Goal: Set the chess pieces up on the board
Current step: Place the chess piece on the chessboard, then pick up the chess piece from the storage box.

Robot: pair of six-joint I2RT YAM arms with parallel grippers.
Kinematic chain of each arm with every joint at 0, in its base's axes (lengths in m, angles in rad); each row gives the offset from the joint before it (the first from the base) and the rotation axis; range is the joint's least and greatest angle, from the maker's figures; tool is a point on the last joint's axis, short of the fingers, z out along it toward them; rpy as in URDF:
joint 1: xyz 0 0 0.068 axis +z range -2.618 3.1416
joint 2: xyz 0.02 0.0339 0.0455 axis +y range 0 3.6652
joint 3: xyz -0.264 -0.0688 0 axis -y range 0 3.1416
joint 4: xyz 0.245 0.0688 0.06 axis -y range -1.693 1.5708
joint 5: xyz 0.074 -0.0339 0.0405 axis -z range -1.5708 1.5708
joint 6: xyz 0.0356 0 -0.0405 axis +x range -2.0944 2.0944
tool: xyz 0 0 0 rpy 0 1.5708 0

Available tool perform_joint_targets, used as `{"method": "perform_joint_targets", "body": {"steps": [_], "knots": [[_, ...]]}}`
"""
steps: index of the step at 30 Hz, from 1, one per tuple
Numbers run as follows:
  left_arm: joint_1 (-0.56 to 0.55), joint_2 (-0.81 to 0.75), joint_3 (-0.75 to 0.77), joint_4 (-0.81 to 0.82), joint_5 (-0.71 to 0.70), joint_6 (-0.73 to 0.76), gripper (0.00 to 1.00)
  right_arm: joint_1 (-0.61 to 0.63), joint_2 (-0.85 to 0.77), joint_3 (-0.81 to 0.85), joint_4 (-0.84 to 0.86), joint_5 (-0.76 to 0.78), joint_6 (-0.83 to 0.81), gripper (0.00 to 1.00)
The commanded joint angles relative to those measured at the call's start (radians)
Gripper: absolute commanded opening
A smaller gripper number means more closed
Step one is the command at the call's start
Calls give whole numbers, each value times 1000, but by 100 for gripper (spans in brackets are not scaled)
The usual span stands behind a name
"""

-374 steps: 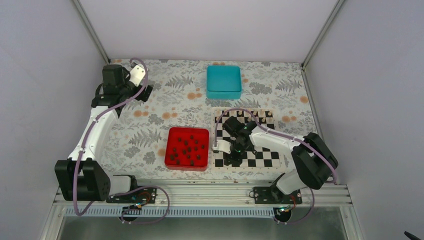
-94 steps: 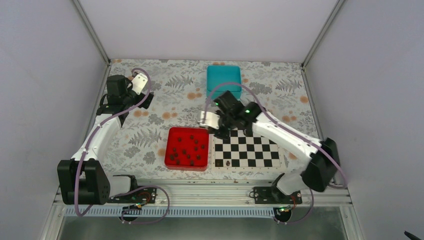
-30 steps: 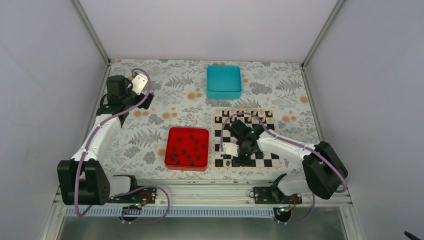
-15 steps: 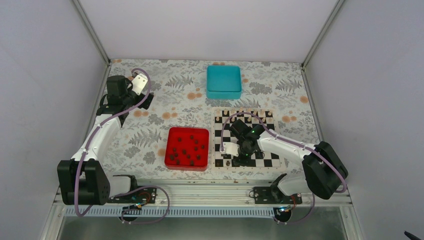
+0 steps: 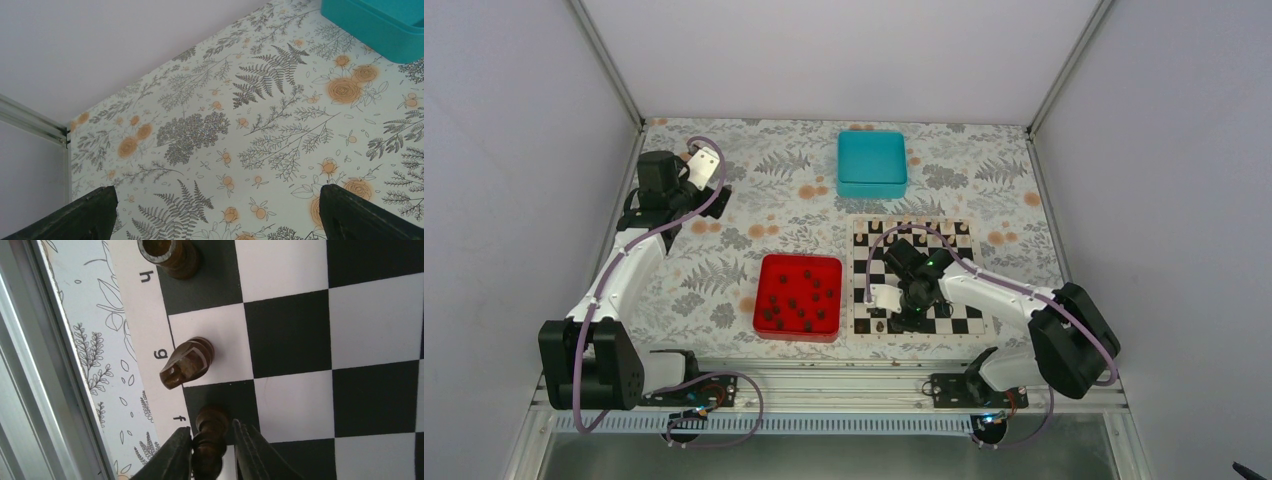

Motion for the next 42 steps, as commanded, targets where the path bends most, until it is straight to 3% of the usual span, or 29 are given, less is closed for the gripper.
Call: {"method": "perform_joint_targets", "body": {"steps": [1,12,18,26,42], "knots": [[4,-3,-11,4,-2,-1,100,-9,-37,25,-13,26,-11,27],[4,-2,-6,3,0,1,100,-7,-67,313,-169,-7,-8,40],[4,1,3,0,5,-2,100,81,83,563,-174,-17,-2,48],[4,-9,-1,-4,3,-4,100,218,364,759,-86,11,1,51],[4,-20,-25,18,1,-3,100,312,629,872,-19,-50,2,51]]}}
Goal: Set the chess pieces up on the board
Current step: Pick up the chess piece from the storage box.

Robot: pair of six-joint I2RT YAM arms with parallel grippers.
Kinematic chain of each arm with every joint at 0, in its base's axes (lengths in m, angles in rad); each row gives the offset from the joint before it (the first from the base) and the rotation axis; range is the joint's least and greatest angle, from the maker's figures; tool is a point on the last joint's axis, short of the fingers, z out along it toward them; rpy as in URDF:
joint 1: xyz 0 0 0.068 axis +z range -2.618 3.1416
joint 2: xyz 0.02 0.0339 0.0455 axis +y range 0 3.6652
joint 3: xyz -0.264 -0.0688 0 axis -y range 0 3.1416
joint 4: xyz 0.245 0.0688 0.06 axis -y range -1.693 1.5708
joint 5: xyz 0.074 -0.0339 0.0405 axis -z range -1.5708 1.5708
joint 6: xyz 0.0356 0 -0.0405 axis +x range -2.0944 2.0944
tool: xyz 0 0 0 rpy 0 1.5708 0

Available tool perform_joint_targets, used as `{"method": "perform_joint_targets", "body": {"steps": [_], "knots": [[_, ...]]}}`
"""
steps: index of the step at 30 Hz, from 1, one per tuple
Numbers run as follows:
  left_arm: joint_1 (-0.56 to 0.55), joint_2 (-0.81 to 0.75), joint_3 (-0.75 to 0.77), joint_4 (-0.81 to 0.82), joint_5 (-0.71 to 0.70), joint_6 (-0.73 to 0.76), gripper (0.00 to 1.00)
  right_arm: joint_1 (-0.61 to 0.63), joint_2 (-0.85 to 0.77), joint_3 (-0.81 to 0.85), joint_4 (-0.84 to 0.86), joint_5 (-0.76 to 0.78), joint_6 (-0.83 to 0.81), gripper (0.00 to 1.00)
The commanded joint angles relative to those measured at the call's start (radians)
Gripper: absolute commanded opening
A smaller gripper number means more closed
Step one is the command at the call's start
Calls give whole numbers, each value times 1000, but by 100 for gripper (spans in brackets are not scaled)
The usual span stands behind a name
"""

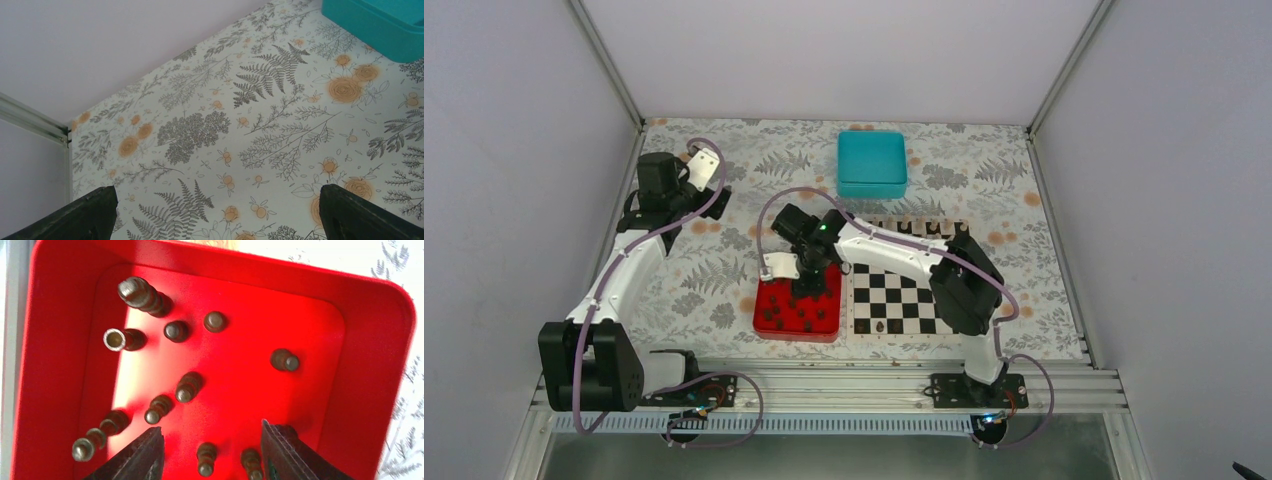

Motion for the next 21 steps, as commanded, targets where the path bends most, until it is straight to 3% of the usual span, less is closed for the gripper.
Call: {"method": "perform_joint_targets", "body": {"steps": [1,17,21], "knots": [[4,-13,-20,13,4,-3,100,37,38,29,22,-41,5,51],[3,-23,-30,19,-7,1,100,49,129,8,94,-35,16,45],[4,-24,-33,19,-8,2,100,48,130,7,100,-37,18,30]]}}
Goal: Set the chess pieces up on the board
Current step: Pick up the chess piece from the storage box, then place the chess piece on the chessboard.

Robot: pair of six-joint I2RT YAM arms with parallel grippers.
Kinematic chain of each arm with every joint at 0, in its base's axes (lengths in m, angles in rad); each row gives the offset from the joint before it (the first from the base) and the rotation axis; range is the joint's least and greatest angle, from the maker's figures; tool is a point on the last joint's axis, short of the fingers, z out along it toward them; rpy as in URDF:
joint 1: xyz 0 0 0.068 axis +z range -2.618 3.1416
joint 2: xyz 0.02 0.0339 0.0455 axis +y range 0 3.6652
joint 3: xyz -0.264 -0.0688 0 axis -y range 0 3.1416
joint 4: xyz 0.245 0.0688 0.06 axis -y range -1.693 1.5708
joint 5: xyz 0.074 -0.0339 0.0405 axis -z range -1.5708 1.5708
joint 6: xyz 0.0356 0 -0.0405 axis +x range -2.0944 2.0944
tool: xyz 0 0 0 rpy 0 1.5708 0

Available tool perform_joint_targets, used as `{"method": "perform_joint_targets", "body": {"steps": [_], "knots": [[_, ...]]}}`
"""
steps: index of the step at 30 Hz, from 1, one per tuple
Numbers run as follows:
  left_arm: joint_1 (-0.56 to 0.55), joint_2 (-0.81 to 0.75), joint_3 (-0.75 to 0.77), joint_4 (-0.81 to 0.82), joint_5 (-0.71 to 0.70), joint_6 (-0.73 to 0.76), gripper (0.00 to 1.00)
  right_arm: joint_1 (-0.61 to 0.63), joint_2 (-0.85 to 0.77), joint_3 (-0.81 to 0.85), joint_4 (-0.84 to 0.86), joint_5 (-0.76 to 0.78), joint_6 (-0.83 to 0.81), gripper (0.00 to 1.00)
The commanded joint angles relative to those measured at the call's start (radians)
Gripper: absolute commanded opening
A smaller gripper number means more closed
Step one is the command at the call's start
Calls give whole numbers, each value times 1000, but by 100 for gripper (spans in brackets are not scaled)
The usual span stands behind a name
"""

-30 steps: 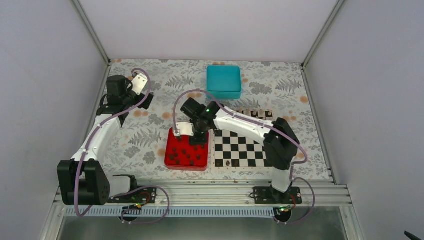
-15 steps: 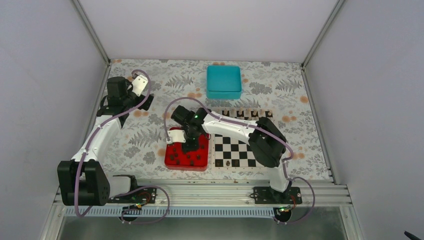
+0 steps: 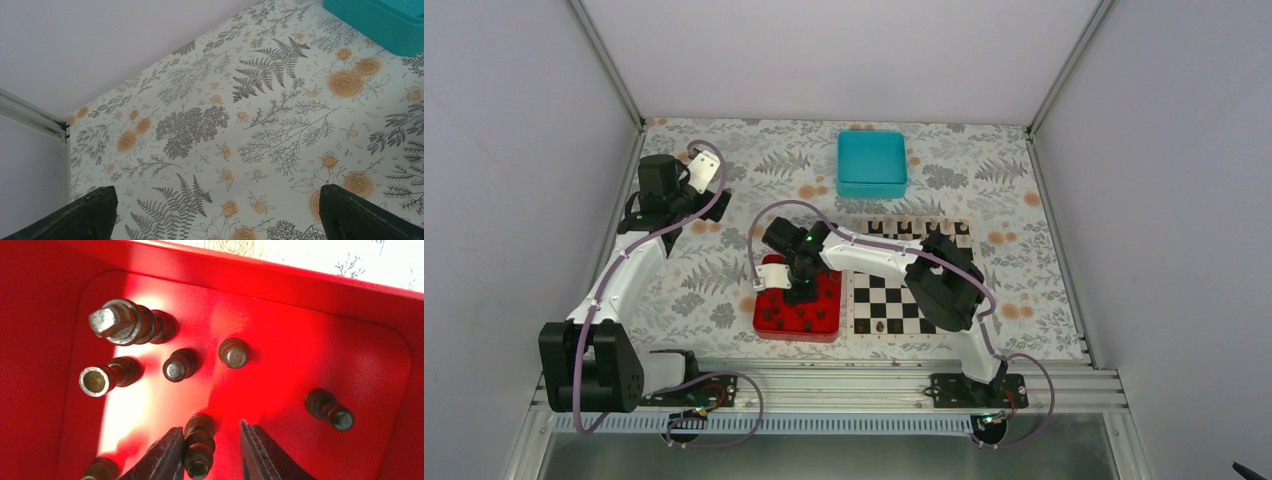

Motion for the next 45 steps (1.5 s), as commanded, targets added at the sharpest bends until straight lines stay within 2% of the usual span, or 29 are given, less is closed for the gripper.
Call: {"method": "perform_joint_targets", "body": {"steps": [1,3,9,19,26,30,35,38,45], "knots": [[3,-19,-13,19,-4,2,100,6,17,0,24,-7,9,24],[4,-19,-15,20,-5,2,100,6,12,-3,18,3,10,17],[6,-19,-17,23,-6,2,100,5,-43,-24,15,-4,15,5],[6,-17,-17,27,-15,2,100,-60,-303,-29,-65,47,35,4],[6,-25,-18,27,-13,2,100,-292,-595,-274,-102,67,-5,4],[5,-18,-13,26,-15,1,100,-467,-764,-475,-112,64,-88,4],[6,-17,-15,25,-20,1,100,-648,-900,-631,-135,45,-190,4],[6,-19,-17,26,-23,2,100,-695,-948,-709,-146,53,-229,4],[6,-11,-6,24,-13,1,100,-706,-1009,-868,-138,53,-283,4]]}}
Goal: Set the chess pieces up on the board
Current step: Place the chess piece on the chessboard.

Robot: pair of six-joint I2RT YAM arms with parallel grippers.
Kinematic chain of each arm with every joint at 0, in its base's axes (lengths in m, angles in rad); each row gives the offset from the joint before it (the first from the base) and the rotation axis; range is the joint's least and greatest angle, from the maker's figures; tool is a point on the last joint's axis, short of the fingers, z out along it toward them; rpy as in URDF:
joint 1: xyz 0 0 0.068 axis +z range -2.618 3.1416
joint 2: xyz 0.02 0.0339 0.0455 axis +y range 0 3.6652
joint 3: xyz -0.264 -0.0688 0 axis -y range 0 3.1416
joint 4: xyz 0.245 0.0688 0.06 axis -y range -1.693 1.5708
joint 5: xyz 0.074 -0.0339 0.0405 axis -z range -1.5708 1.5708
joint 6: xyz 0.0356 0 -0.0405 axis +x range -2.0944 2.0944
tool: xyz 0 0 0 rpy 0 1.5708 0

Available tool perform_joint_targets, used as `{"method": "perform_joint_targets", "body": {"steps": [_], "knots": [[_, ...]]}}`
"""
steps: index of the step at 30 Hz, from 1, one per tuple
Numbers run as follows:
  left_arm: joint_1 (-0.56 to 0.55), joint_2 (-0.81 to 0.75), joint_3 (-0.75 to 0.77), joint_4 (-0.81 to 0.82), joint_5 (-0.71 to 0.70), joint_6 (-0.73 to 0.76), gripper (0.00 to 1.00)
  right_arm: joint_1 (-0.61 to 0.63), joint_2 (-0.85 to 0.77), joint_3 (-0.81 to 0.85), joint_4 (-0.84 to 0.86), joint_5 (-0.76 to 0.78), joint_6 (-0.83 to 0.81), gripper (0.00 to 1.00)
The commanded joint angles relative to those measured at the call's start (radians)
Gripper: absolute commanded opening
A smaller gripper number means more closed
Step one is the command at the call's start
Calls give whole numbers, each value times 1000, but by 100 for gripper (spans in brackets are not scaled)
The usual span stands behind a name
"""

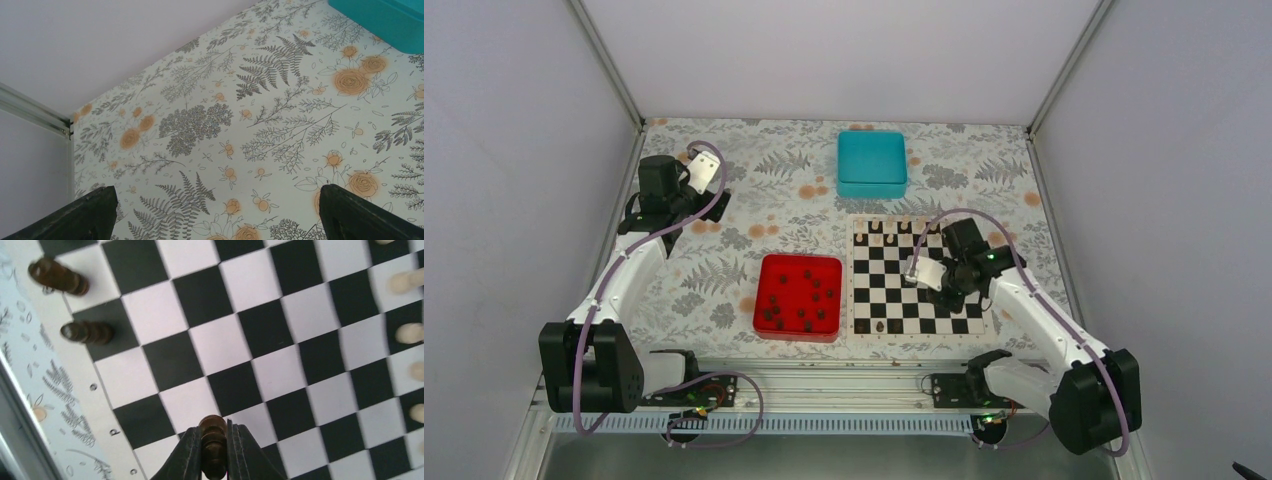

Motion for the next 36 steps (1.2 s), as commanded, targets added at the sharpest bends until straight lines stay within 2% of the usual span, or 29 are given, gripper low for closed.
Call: {"method": "perform_joint_targets", "body": {"steps": [1,7,16,36], "knots": [[5,-8,3,16,4,0,100,-10,-27,-74,-7,-3,-64,4],[6,-2,-2,16,0,0,100,-12,-68,-173,7,30,-81,4],[5,3,10,4,-2,0,100,-21,-97,-231,22,36,-72,4],[4,13,7,5,-5,2,100,-62,-123,-228,-21,13,-91,4]]}}
